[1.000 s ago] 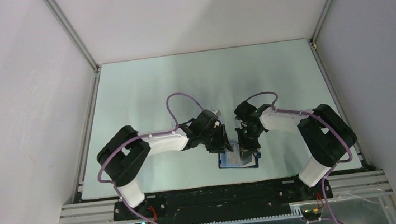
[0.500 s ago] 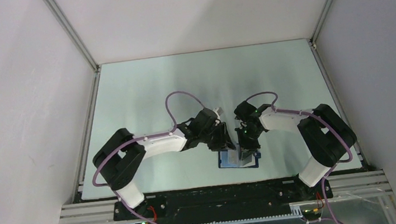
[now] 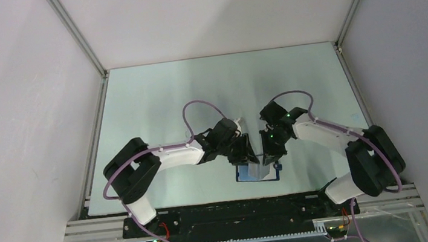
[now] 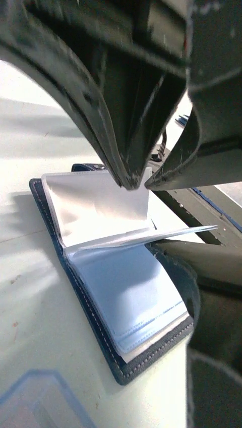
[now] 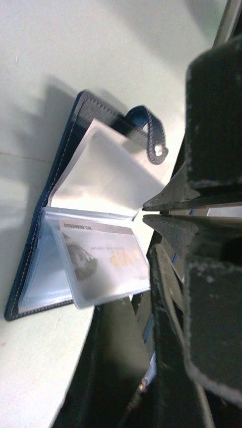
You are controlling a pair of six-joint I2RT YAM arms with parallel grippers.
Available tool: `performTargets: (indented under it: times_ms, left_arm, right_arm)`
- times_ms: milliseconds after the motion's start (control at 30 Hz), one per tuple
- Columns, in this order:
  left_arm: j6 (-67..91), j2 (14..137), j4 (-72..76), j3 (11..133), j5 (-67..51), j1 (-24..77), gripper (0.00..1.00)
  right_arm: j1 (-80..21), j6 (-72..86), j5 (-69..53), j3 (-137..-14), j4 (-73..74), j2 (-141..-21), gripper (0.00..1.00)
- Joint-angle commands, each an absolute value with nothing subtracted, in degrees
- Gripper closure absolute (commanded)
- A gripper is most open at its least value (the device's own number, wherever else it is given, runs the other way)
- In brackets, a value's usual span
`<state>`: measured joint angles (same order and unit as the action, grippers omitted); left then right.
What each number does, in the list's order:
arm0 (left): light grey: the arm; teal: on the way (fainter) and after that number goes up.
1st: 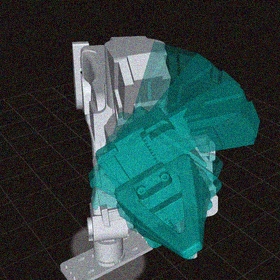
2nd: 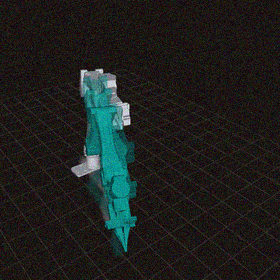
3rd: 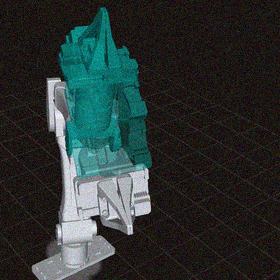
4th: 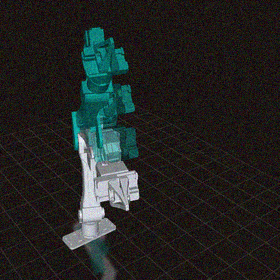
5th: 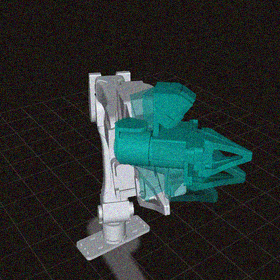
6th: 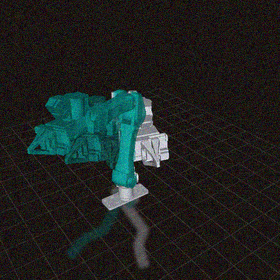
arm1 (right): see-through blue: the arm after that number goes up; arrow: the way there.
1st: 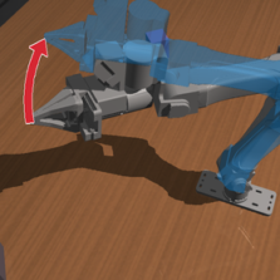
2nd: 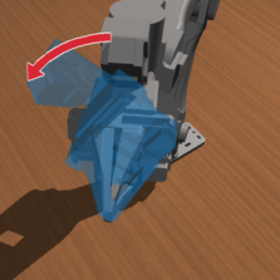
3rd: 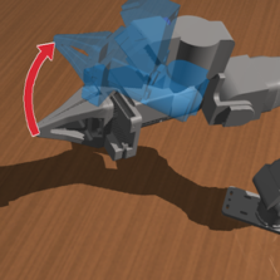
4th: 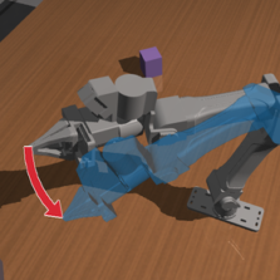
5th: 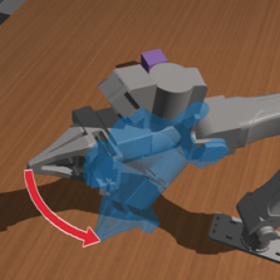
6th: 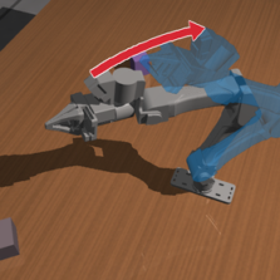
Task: Put the credit cards into the card holder
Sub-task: Insert the credit card into the card holder.
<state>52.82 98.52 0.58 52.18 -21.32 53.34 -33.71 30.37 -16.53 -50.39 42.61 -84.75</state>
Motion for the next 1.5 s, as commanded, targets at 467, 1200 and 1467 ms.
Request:
performTargets:
  times_ms: [467, 1200, 1467]
  left_arm:
    - [56.7, 110.1, 4.9, 62.3, -25.2, 57.9, 0.42]
    - [54.0, 95.4, 5.1, 57.0, -17.7, 55.2, 0.36]
    - [53.0, 86.4, 4.5, 50.5, -15.9, 49.0, 0.36]
  right_arm:
    - [-19.7, 27.9, -11.2, -53.0, 50.1, -69.5, 0.90]
    - [-22.6, 27.1, -13.1, -53.0, 48.2, -71.5, 0.88]
    - [-25.3, 28.5, -15.8, -53.1, 44.6, -74.0, 0.87]
